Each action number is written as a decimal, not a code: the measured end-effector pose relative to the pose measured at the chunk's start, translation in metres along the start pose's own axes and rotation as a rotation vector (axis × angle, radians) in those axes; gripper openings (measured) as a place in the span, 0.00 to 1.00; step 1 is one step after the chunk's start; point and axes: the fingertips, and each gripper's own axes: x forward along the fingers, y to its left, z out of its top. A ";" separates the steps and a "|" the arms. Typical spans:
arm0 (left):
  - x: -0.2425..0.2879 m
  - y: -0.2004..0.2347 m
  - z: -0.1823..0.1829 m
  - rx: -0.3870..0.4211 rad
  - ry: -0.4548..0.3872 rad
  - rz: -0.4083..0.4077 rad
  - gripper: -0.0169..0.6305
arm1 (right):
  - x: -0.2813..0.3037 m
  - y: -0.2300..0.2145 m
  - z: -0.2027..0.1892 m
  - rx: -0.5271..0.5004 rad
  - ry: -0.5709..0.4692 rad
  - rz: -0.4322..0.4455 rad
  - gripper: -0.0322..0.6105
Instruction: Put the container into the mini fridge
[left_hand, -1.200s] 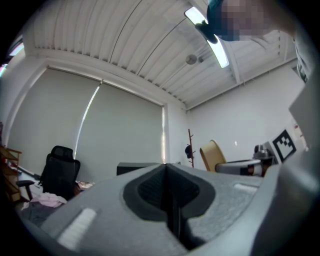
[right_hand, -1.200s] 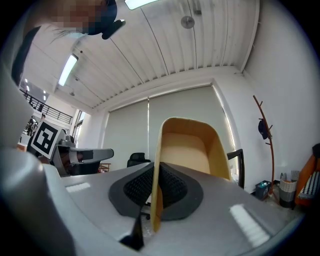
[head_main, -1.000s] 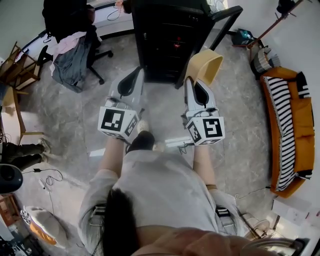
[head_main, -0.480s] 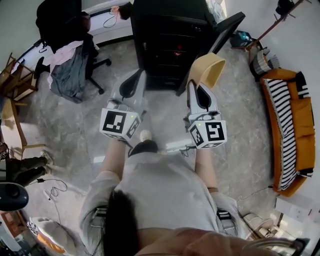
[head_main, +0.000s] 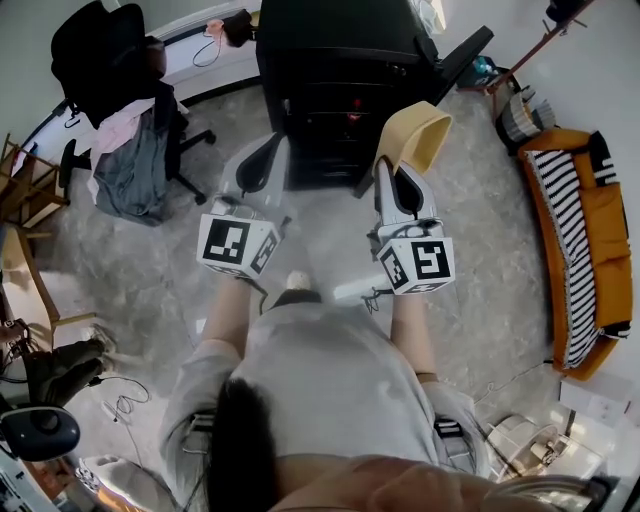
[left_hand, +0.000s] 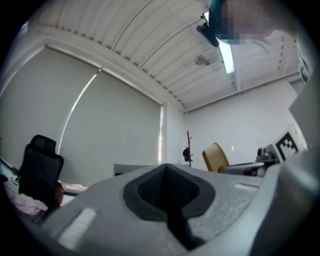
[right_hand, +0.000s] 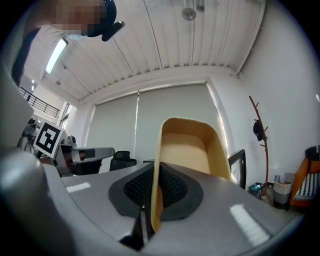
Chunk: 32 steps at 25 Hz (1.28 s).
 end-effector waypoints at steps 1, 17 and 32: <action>0.004 0.006 -0.002 -0.002 0.002 -0.005 0.03 | 0.006 -0.001 -0.002 0.001 0.002 -0.006 0.07; 0.053 0.074 -0.046 -0.048 0.054 -0.081 0.03 | 0.086 -0.014 -0.052 0.040 0.098 -0.076 0.07; 0.079 0.083 -0.131 -0.114 0.177 -0.093 0.03 | 0.118 -0.038 -0.157 0.090 0.306 -0.058 0.07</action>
